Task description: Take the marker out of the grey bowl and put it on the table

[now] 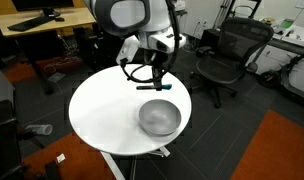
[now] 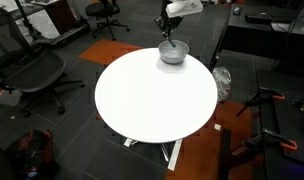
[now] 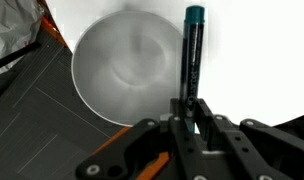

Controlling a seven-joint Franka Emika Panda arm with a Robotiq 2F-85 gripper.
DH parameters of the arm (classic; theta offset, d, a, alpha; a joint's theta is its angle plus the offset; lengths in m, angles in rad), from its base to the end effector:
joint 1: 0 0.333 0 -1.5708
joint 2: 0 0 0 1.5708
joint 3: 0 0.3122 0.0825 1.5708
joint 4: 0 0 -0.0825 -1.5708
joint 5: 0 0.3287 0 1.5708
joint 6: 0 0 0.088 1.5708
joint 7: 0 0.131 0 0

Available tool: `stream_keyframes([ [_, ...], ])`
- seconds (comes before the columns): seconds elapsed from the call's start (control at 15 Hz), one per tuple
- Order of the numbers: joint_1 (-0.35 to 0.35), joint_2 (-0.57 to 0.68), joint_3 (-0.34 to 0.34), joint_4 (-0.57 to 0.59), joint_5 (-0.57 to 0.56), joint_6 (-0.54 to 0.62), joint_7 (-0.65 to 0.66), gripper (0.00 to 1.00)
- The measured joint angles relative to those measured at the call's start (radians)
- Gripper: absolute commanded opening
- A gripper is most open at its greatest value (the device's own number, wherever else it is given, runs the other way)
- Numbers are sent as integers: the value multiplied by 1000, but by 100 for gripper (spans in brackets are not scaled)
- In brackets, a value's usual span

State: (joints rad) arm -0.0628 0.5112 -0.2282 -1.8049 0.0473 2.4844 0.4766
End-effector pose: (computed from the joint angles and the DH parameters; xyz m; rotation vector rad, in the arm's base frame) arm 0.6088 -0.1675 0.2954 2.8481 -1.1443 0.2901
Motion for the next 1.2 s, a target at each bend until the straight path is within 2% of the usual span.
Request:
stream_keyframes([
  [0.27, 56, -99, -1, -171, -37, 104, 23, 5],
  [0.67, 160, -199, -4, -402, -137, 222, 172, 5],
  [0.87, 201, -217, 3, -460, -158, 232, 221, 5],
  [1.2, 224, -218, 44, -500, -159, 232, 226, 5],
])
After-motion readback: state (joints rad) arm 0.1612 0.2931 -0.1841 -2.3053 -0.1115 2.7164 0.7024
